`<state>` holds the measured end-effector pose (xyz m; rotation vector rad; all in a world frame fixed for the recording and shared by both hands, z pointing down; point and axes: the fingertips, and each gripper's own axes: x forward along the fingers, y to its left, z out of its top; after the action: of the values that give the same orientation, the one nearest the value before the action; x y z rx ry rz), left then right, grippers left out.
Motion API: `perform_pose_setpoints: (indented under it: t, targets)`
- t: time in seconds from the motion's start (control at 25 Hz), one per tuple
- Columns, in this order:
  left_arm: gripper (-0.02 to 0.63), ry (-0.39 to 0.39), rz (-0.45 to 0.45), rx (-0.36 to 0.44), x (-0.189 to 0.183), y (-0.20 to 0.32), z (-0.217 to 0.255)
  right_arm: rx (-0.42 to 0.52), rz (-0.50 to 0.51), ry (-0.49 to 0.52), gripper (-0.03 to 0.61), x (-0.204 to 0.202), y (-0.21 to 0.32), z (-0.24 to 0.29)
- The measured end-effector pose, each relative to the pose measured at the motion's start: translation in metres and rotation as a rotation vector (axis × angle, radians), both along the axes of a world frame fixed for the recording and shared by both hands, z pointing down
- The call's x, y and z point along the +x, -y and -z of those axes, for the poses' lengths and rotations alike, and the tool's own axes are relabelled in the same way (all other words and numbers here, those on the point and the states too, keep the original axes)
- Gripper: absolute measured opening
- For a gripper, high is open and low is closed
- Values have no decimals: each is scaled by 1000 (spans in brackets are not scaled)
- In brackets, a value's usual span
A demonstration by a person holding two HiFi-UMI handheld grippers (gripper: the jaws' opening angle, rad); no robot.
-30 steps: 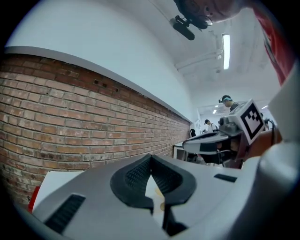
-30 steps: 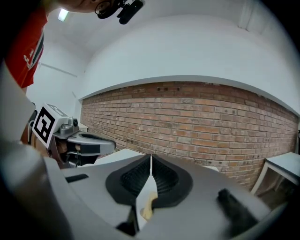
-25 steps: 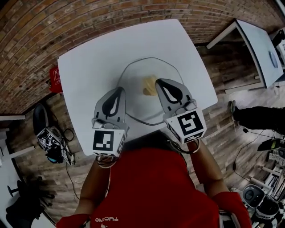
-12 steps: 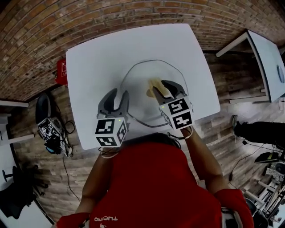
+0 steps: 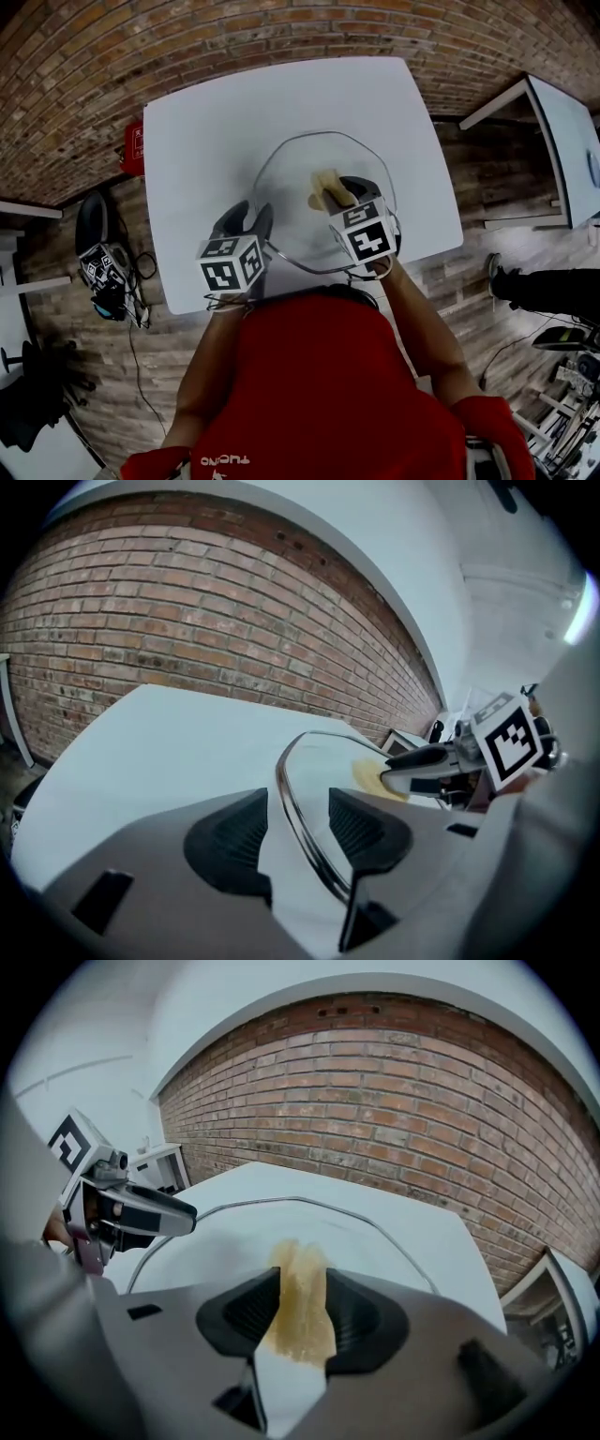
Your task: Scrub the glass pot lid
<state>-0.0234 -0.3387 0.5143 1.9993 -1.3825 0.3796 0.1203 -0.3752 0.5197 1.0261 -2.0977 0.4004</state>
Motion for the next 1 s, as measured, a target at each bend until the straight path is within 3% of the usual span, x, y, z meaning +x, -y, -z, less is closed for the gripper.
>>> perform_pose_setpoints:
  t: [0.24,0.36,0.64,1.0]
  targets:
    - [192,-31,6,-38,-1,1,-10,-26,19,-12,144,-3,-2,-7]
    - [125,-30,11,-34,-1,3,-10,-34,19,-26,101,-3,-2,-10]
    - [109,-22,20,-35,-1,6,-10,-51,13,-21,54,-5,-2,-4]
    - [106,-15,25,-53,-2,6,-9,5,-13,129,54,-45,32,39]
